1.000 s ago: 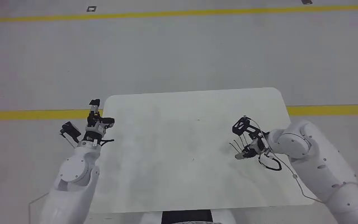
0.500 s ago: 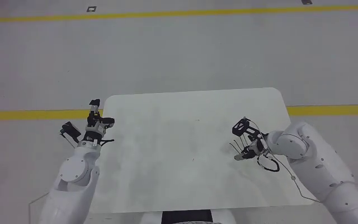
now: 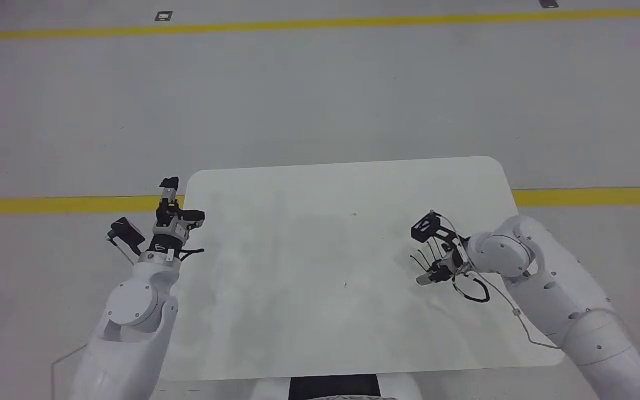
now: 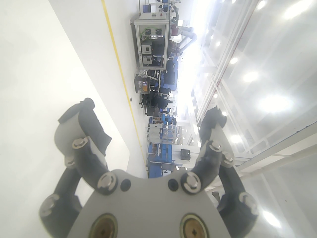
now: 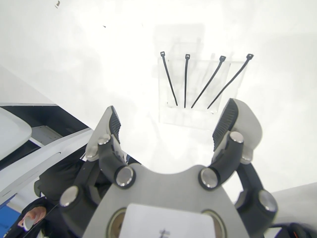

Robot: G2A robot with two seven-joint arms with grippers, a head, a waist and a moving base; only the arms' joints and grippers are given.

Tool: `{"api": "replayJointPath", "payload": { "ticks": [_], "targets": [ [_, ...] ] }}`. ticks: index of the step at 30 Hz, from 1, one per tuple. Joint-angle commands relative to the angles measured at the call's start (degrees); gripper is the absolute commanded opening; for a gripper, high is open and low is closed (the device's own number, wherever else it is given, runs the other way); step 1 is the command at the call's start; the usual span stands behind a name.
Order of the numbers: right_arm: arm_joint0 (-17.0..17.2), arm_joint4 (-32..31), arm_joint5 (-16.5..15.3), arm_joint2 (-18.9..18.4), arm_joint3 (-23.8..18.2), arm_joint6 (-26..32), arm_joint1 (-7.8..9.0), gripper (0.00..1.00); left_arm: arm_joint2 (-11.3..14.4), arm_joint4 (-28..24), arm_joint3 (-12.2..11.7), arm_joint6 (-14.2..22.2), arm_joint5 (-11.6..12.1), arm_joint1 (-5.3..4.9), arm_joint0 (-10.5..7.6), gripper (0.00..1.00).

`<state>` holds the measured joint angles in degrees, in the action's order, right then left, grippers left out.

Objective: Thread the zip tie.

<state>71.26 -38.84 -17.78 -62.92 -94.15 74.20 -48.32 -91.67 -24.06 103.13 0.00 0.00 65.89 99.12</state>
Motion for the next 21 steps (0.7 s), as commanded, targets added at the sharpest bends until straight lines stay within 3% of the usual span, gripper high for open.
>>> {"api": "replayJointPath", "payload": {
  "ticks": [1,15,17,21],
  "targets": [
    [0.0,0.0,0.0,0.0,0.0,0.0,0.00,1.00,0.0,0.0,0.0,0.0,0.0,0.00,0.00,1.00],
    [2.2,-2.5,-1.7,-1.2,-4.1,-1.5,0.70,1.00,0.0,0.0,0.0,0.0,0.0,0.00,0.00,1.00],
    [2.4,-2.9,-1.7,-1.3,-4.8,-1.4,0.80,0.48,0.0,0.0,0.0,0.0,0.0,0.00,0.00,1.00],
    [2.9,-3.3,-1.6,-1.6,-5.7,-1.4,0.97,0.29,0.0,0.0,0.0,0.0,0.0,0.00,0.00,1.00]
  ]
}}
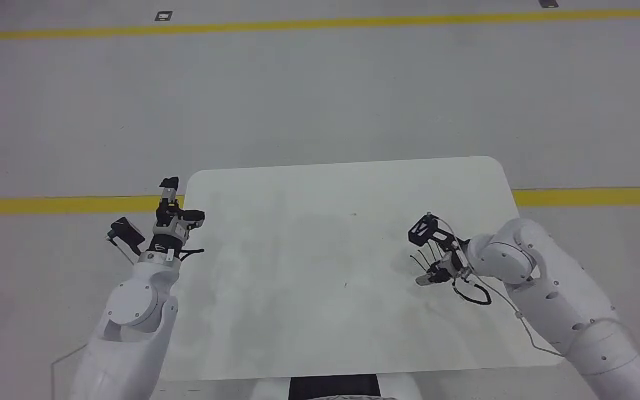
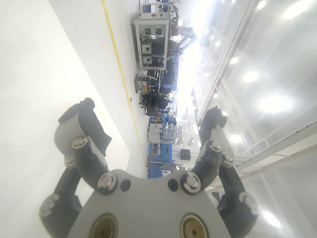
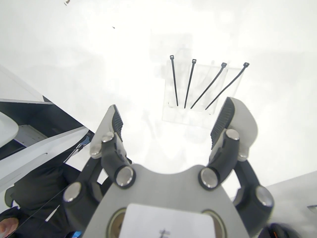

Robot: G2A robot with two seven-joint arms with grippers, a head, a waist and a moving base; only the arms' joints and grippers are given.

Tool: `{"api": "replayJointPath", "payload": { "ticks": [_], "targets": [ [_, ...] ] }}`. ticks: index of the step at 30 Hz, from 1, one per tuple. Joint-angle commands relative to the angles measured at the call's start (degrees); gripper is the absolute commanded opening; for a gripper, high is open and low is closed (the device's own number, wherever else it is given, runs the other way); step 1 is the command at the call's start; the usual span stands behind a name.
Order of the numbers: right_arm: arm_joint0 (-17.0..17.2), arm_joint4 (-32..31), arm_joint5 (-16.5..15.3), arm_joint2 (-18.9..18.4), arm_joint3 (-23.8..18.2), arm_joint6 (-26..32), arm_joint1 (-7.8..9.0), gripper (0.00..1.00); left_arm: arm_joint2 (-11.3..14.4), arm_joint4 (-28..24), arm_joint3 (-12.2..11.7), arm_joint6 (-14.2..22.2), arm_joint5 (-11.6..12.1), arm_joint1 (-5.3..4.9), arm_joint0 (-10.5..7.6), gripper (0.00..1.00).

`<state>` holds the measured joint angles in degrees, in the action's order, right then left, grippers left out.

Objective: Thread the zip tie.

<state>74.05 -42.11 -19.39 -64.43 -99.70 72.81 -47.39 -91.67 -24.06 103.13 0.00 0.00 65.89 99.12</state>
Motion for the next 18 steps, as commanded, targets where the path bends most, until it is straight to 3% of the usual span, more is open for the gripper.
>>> {"api": "replayJointPath", "payload": {
  "ticks": [1,7,9,18],
  "targets": [
    [0.2,-0.1,0.0,-0.1,-0.2,-0.1,0.07,0.27,0.0,0.0,0.0,0.0,0.0,0.00,0.00,1.00],
    [0.4,0.0,0.9,-0.2,-0.1,-0.2,0.12,0.28,0.0,0.0,0.0,0.0,0.0,0.00,0.00,1.00],
    [0.5,0.0,1.0,-0.1,0.0,-0.4,0.11,0.24,0.0,0.0,0.0,0.0,0.0,0.00,0.00,1.00],
    [-0.6,-0.8,2.0,1.8,3.1,-2.7,-0.40,0.22,0.0,0.0,0.0,0.0,0.0,0.00,0.00,1.00]
  ]
}}
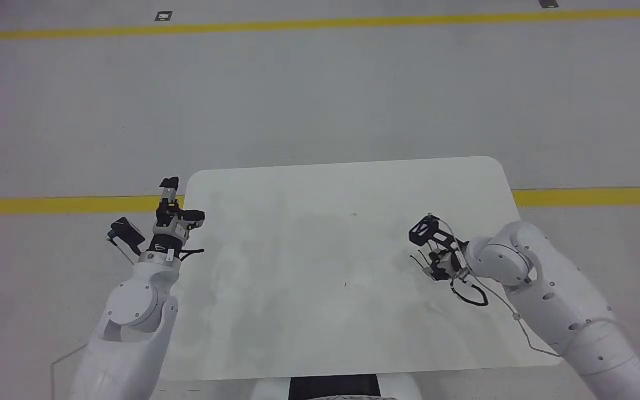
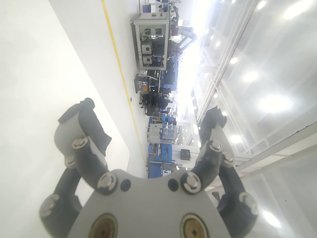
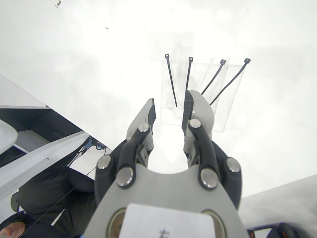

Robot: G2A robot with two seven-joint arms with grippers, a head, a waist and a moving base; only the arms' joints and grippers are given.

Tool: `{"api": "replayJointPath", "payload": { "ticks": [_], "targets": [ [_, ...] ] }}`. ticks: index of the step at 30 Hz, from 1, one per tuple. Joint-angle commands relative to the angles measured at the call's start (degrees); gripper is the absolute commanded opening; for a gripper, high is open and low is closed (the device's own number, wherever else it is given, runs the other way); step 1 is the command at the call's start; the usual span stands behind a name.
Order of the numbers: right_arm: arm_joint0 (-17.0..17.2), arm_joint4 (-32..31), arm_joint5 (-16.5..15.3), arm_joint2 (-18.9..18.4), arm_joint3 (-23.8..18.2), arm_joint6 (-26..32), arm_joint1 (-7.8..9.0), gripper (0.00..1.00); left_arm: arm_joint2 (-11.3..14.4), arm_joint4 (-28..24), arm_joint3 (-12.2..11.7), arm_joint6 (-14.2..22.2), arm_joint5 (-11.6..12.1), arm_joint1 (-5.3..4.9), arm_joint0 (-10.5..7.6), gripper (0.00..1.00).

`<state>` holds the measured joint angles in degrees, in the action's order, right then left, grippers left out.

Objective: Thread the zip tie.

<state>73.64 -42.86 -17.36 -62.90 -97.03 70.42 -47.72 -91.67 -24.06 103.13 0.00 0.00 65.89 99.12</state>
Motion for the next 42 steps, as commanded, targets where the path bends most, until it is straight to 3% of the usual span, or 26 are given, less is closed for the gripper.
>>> {"api": "replayJointPath", "payload": {
  "ticks": [1,12,36,41,42],
  "targets": [
    [-0.4,-0.1,0.1,0.4,0.8,-0.6,-0.15,0.22,0.0,0.0,0.0,0.0,0.0,0.00,0.00,1.00],
    [-2.4,-1.1,0.7,2.6,4.5,-4.0,-0.99,0.12,0.0,0.0,0.0,0.0,0.0,0.00,0.00,1.00],
    [-4.5,-1.6,1.1,4.7,8.3,-6.7,-2.16,0.13,0.0,0.0,0.0,0.0,0.0,0.00,0.00,1.00],
    [-4.9,-1.5,1.2,5.2,9.2,-6.8,-2.43,0.09,0.0,0.0,0.0,0.0,0.0,0.00,0.00,1.00],
    [-5.0,-1.5,1.2,5.3,9.3,-6.8,-2.48,0.04,0.0,0.0,0.0,0.0,0.0,0.00,0.00,1.00]
  ]
}}
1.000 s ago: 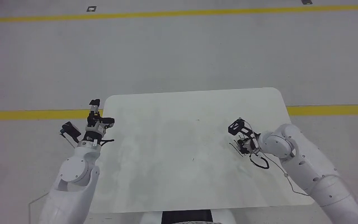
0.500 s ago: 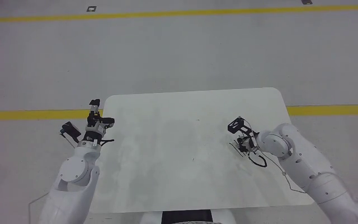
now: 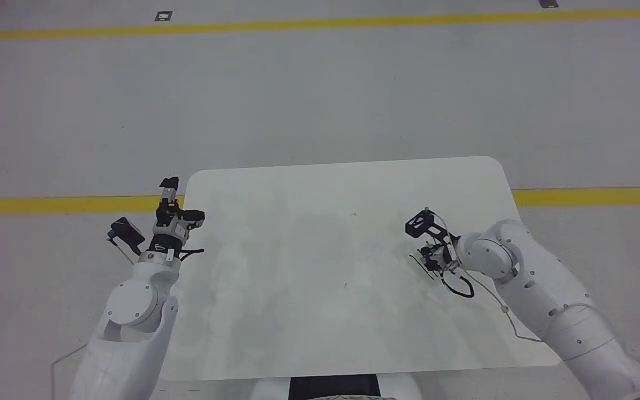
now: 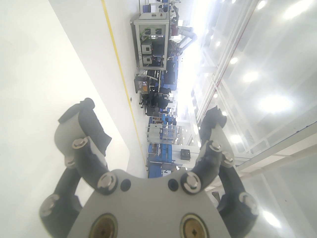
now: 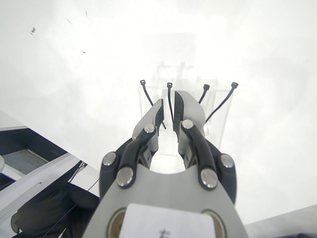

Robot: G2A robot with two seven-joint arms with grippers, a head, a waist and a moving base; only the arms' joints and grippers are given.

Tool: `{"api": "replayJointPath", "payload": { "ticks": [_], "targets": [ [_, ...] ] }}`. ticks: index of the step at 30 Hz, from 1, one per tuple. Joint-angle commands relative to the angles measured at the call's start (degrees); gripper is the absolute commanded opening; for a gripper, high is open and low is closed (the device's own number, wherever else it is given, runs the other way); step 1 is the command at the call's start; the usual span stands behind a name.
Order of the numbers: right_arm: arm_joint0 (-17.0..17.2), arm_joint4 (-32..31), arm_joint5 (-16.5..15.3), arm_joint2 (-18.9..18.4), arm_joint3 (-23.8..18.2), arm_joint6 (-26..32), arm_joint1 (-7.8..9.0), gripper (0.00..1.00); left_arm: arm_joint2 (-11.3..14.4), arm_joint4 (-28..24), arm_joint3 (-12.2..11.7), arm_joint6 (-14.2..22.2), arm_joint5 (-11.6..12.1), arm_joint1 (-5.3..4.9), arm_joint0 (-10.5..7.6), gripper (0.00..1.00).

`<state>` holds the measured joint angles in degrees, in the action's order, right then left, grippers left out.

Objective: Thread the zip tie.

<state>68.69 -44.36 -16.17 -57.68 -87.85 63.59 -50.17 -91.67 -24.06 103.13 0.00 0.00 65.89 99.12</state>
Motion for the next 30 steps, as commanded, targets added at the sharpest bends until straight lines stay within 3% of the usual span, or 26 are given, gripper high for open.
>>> {"api": "replayJointPath", "payload": {
  "ticks": [1,7,14,22,27,30],
  "targets": [
    [-0.1,0.0,0.2,0.1,0.2,0.0,-0.07,0.00,0.0,0.0,0.0,0.0,0.0,0.00,0.00,1.00],
    [0.4,-0.3,1.0,-0.9,-0.5,0.0,0.09,0.00,0.0,0.0,0.0,0.0,0.0,0.00,0.00,1.00],
    [3.9,0.7,0.9,-6.0,-5.4,-0.5,1.34,0.00,0.0,0.0,0.0,0.0,0.0,0.00,0.00,1.00],
    [11.1,7.1,-3.3,-15.0,-12.4,-3.2,3.31,0.00,0.0,0.0,0.0,0.0,0.0,0.00,0.00,1.00],
    [13.9,13.6,-3.3,-17.4,-15.9,-3.7,4.62,0.00,0.0,0.0,0.0,0.0,0.0,0.00,0.00,1.00],
    [13.9,13.6,-3.3,-17.4,-15.9,-3.7,4.62,0.00,0.0,0.0,0.0,0.0,0.0,0.00,0.00,1.00]
  ]
}}
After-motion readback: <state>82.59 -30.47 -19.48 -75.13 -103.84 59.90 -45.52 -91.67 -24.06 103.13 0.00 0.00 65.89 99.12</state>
